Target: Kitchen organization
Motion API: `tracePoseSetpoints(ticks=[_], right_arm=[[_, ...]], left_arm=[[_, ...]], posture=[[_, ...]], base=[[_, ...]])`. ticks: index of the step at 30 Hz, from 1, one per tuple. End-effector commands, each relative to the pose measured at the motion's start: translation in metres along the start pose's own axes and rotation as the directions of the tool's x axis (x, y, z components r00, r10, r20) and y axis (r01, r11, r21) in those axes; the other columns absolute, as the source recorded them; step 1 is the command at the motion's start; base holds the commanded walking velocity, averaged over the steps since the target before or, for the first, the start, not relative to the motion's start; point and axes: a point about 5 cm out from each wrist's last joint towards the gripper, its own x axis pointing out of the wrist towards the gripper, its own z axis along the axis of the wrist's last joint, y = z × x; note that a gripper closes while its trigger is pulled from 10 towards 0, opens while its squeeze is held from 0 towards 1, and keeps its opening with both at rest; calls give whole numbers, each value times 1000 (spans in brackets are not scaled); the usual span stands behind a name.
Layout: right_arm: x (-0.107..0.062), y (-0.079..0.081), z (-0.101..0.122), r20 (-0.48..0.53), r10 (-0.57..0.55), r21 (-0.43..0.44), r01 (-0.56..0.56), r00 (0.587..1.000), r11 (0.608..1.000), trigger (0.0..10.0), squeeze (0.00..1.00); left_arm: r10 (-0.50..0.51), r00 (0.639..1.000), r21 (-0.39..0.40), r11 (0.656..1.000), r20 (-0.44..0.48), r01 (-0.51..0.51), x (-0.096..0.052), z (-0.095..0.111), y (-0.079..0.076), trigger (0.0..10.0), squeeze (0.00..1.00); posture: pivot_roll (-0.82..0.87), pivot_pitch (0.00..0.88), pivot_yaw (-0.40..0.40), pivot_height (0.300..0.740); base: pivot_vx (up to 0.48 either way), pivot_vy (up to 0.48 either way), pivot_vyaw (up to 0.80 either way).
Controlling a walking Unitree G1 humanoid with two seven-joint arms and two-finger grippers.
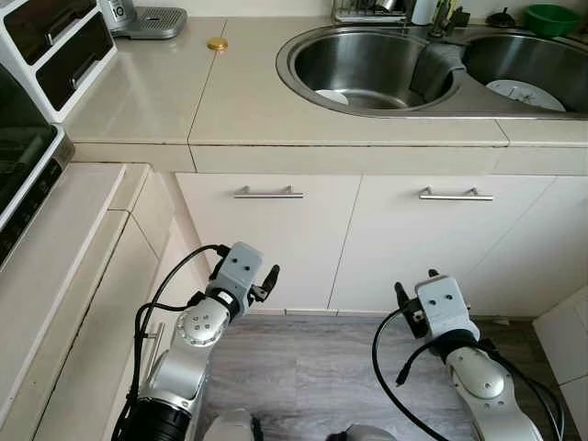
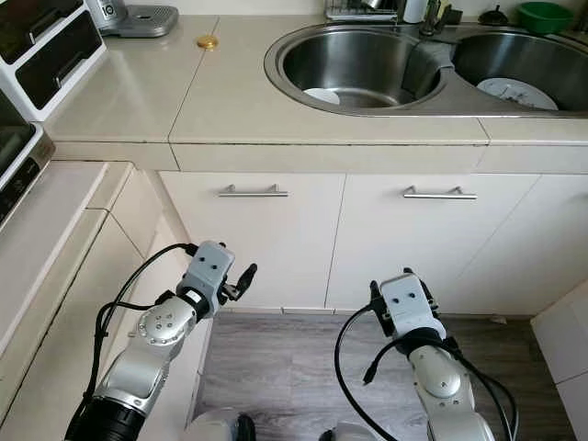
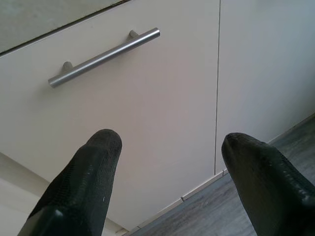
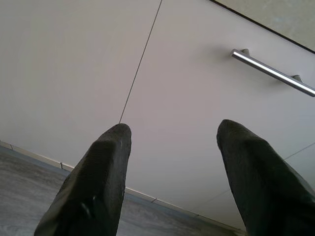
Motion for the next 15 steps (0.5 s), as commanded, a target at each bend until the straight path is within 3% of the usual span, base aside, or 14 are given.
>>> tracePoseSetpoints(ticks=[1,15], right_arm=[[3,1,3,25,32,44,-33,999,998,10000,0],[3,2,2,22,35,46,-36,999,998,10000,0]], left_arm=[[-31,999,-33,999,12,32,2,2,0,10000,0],[-33,999,-31,999,14,33,2,1,-1,10000,0]], posture=[[39,0,-22,740],[40,0,-23,740]], base=[[0,0,0],[0,0,0]])
